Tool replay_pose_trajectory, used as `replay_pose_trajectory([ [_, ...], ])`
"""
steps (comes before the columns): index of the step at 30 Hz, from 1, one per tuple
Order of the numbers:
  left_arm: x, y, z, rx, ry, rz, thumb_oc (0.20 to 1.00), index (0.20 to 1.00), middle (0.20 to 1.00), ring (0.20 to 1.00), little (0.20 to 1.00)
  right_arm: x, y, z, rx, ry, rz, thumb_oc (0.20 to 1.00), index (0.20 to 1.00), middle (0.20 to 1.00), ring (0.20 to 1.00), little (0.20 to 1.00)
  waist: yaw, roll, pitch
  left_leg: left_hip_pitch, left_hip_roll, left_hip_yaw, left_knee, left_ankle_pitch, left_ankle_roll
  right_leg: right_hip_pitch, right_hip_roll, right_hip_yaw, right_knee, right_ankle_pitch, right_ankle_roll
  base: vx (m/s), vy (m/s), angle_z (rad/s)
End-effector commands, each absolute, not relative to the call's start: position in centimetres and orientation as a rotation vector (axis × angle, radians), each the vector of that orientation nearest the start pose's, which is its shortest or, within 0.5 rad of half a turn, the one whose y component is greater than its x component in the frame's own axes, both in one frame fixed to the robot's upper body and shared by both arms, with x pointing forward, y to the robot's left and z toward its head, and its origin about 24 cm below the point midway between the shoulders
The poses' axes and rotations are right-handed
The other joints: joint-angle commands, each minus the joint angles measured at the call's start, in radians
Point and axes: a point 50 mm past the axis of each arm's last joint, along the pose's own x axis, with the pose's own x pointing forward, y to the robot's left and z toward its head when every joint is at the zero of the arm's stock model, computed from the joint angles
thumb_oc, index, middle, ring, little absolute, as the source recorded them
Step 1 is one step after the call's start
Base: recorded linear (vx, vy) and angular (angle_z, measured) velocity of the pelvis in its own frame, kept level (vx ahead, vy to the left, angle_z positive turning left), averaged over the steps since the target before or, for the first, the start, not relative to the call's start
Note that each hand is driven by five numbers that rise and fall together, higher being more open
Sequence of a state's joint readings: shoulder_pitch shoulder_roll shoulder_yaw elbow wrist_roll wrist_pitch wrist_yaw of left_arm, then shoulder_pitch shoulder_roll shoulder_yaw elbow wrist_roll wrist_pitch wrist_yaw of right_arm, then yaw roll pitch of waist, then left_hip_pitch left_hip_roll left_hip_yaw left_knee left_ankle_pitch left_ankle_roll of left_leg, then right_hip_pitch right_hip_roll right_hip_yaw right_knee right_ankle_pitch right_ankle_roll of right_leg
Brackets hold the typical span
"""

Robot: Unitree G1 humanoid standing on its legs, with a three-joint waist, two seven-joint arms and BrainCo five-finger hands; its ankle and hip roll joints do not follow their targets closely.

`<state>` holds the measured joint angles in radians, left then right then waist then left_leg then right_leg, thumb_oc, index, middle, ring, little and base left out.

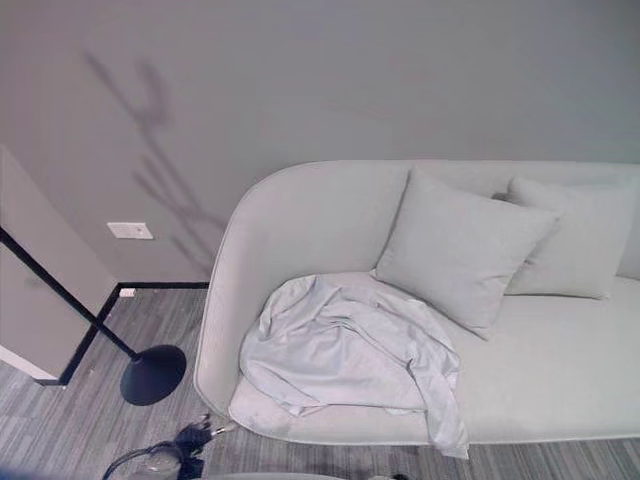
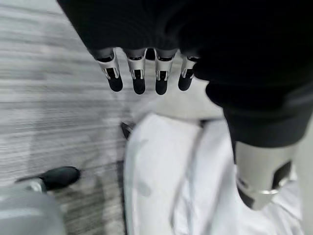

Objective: Hang the clothes on the sofa on the clothes rack.

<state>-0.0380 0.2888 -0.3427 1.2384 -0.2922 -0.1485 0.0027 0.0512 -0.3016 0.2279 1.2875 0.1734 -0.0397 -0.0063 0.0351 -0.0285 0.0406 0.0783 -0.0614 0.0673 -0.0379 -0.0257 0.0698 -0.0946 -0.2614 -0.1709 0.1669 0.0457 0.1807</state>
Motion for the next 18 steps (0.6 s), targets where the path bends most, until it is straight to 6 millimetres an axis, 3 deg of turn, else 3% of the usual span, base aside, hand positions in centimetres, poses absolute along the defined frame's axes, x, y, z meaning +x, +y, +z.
replay_pose_trajectory([
  [1,14.4,22.1,-14.6,0.202,0.979,0.012,1.000,1.000,1.000,1.000,1.000,8.6,-25.7,-15.7,-0.323,1.227,-0.070,1.000,1.000,1.000,1.000,1.000,0.016,-0.014,0.065,-0.010,0.082,-0.046,-0.049,0.003,-0.088,0.122,0.088,-0.046,-0.187,0.026,-0.044,0.01,-0.064,-0.10],
  [2,14.4,22.0,-14.6,0.198,0.976,0.012,1.000,1.000,1.000,1.000,1.000,8.3,-25.5,-15.8,-0.326,1.236,-0.061,1.000,1.000,1.000,1.000,1.000,0.010,-0.020,0.066,-0.007,0.080,-0.048,-0.049,0.005,-0.087,0.117,0.118,0.004,-0.194,0.019,-0.057,0.02,-0.044,-0.01],
  [4,14.7,22.1,-14.4,0.190,0.966,0.021,1.000,1.000,1.000,1.000,1.000,8.3,-25.5,-15.8,-0.324,1.235,-0.062,1.000,1.000,1.000,1.000,1.000,0.015,-0.024,0.070,-0.001,0.081,-0.047,-0.049,0.006,-0.088,0.127,0.130,0.040,-0.212,0.024,-0.055,0.03,-0.056,0.05],
  [8,14.4,21.4,-14.7,0.161,0.969,0.018,1.000,1.000,1.000,1.000,1.000,7.6,-25.7,-15.9,-0.323,1.252,-0.066,1.000,1.000,1.000,1.000,1.000,0.022,-0.027,0.047,0.011,0.107,-0.037,-0.049,0.012,-0.110,0.164,0.150,0.036,-0.254,0.015,-0.061,0.08,-0.136,-0.19],
  [12,15.5,20.7,-14.2,0.177,0.920,-0.007,1.000,1.000,1.000,1.000,1.000,7.9,-26.1,-15.6,-0.327,1.223,-0.089,1.000,1.000,1.000,1.000,1.000,0.004,-0.025,0.046,0.041,0.172,-0.031,-0.049,0.020,-0.150,0.195,0.186,0.013,-0.254,-0.009,-0.075,0.09,-0.239,-0.04],
  [14,16.4,20.6,-13.7,0.187,0.880,-0.012,1.000,1.000,1.000,1.000,1.000,8.8,-26.5,-15.2,-0.328,1.182,-0.103,1.000,1.000,1.000,1.000,1.000,0.000,-0.024,0.058,0.056,0.194,-0.026,-0.040,0.034,-0.163,0.208,0.201,0.015,-0.254,-0.019,-0.086,0.04,-0.204,0.09],
  [15,18.1,20.2,-12.7,0.186,0.811,-0.034,1.000,1.000,1.000,1.000,1.000,10.3,-27.1,-14.6,-0.347,1.121,-0.111,1.000,1.000,1.000,1.000,1.000,-0.006,-0.030,0.086,0.001,0.207,-0.027,0.087,0.014,-0.173,0.219,0.205,0.010,-0.254,-0.027,-0.102,-0.02,-0.181,0.03],
  [16,18.1,20.2,-12.7,0.186,0.811,-0.034,1.000,1.000,1.000,1.000,1.000,10.3,-27.1,-14.6,-0.347,1.121,-0.111,1.000,1.000,1.000,1.000,1.000,-0.007,-0.030,0.086,-0.004,0.208,-0.029,0.094,0.010,-0.173,0.218,0.206,0.009,-0.254,-0.027,-0.102,-0.08,-0.237,-0.04],
  [17,20.8,19.4,-10.7,0.185,0.688,-0.078,1.000,1.000,1.000,1.000,1.000,13.1,-29.1,-12.6,-0.388,1.000,-0.158,1.000,1.000,1.000,1.000,1.000,-0.013,-0.032,0.132,-0.122,0.197,-0.053,0.286,0.053,-0.185,0.231,0.202,-0.003,-0.254,-0.028,-0.118,-0.03,-0.106,-0.06],
  [18,22.0,19.0,-9.5,0.186,0.619,-0.101,1.000,1.000,1.000,1.000,1.000,15.0,-30.6,-10.9,-0.419,0.915,-0.192,1.000,1.000,1.000,1.000,1.000,-0.020,-0.031,0.139,-0.172,0.186,-0.039,0.303,0.054,-0.174,0.236,0.193,-0.009,-0.254,-0.035,-0.118,0.00,-0.089,-0.12],
])
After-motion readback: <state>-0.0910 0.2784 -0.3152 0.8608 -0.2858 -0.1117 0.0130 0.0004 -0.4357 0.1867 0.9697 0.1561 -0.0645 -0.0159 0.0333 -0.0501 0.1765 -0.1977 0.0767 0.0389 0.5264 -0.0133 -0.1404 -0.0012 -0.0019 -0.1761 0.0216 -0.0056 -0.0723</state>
